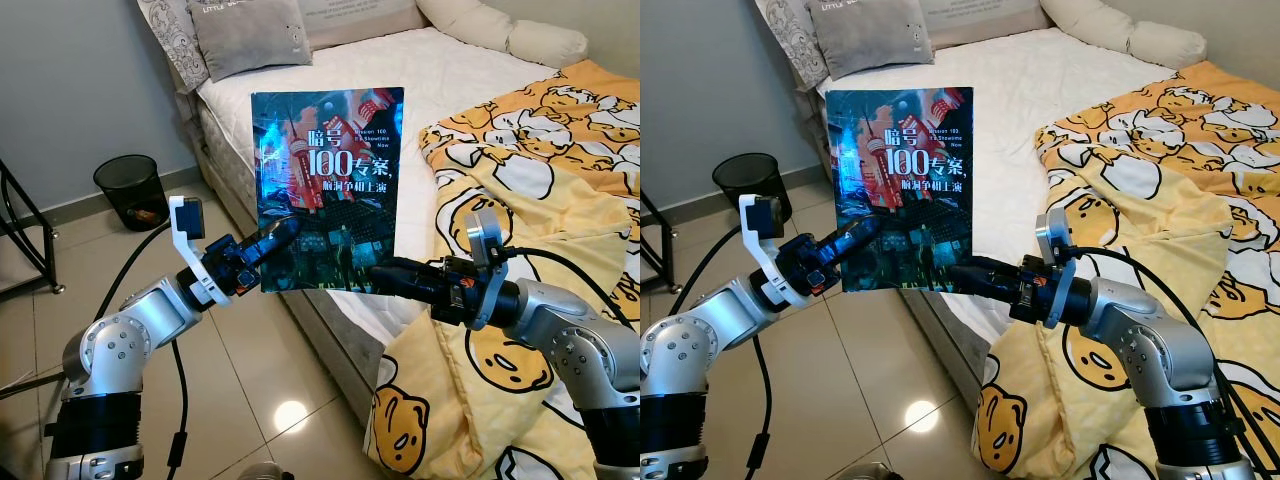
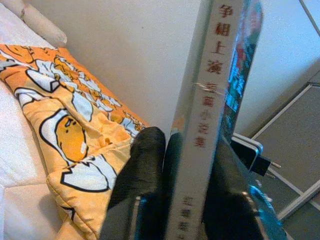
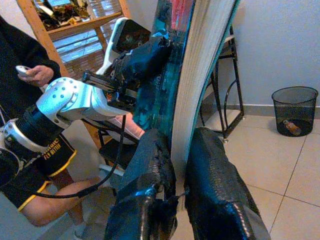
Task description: Clean up the room
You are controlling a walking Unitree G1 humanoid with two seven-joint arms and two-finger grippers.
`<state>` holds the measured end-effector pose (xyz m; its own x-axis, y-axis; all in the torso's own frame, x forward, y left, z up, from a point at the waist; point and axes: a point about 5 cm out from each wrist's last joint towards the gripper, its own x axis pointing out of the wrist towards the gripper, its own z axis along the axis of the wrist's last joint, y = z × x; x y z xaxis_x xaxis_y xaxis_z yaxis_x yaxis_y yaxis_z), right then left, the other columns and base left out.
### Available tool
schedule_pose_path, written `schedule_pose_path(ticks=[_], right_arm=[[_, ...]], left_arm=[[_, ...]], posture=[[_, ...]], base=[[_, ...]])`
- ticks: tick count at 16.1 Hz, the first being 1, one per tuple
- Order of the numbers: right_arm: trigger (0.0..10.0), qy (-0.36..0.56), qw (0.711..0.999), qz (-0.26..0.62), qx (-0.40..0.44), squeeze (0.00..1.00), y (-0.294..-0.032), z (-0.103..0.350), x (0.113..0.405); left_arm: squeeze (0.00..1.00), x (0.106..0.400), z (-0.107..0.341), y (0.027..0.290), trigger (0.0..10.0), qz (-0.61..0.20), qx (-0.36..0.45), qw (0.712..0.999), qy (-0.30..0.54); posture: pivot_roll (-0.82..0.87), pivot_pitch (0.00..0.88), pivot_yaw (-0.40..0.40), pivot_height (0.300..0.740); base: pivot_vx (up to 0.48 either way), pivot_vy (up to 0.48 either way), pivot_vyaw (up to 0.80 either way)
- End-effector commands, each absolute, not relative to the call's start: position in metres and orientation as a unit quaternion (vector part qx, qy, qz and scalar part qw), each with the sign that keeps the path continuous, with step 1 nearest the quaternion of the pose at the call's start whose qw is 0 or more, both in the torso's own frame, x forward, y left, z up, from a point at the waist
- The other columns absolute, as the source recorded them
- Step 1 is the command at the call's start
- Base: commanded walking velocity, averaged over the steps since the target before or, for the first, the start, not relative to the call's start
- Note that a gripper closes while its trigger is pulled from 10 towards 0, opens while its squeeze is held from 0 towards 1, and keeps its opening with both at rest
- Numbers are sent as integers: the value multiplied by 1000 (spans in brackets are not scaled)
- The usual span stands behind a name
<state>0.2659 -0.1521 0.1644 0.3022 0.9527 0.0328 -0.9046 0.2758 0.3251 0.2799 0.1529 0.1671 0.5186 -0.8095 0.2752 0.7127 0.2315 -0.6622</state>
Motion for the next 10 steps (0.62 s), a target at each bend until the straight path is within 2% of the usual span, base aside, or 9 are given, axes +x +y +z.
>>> schedule_pose_path(ticks=[1, 2, 3, 4, 5, 6, 8, 9, 10], right_arm=[[0, 67, 788, 597, 137, 0, -147, 171, 268], [0, 64, 788, 597, 134, 0, -147, 172, 269], [10000, 65, 789, 596, 134, 0, -146, 173, 270], [10000, 65, 788, 596, 139, 0, -146, 174, 271], [10000, 64, 786, 596, 150, 863, -146, 175, 272], [10000, 65, 788, 593, 153, 1000, -146, 176, 273], [10000, 61, 789, 593, 147, 1000, -144, 177, 273], [10000, 64, 783, 602, 145, 0, -141, 176, 271], [10000, 65, 779, 606, 145, 0, -140, 175, 270]], left_arm=[[0, 277, 174, 147, 0, -514, -379, 767, 56], [0, 276, 174, 147, 0, -515, -378, 767, 57], [0, 277, 175, 148, 0, -517, -378, 766, 57], [0, 277, 175, 148, 0, -518, -378, 765, 56], [0, 277, 176, 148, 0, -521, -376, 764, 56], [0, 277, 177, 147, 0, -525, -375, 762, 55], [0, 276, 180, 146, 0, -538, -368, 756, 54], [0, 275, 180, 146, 0, -542, -367, 754, 54], [0, 275, 180, 145, 0, -543, -368, 753, 54]], posture=[[-8, 0, 14, 740], [-10, 0, 16, 740], [-11, 0, 19, 740], [-11, 0, 19, 740], [-13, 0, 20, 740], [-13, 0, 20, 740], [-16, 0, 23, 740], [-15, 0, 23, 740], [-15, 0, 23, 740]], base=[[0, 0, 0], [0, 0, 0], [0, 0, 0], [0, 0, 0], [0, 0, 0], [0, 0, 0], [0, 0, 0], [0, 0, 0], [0, 0, 0]])
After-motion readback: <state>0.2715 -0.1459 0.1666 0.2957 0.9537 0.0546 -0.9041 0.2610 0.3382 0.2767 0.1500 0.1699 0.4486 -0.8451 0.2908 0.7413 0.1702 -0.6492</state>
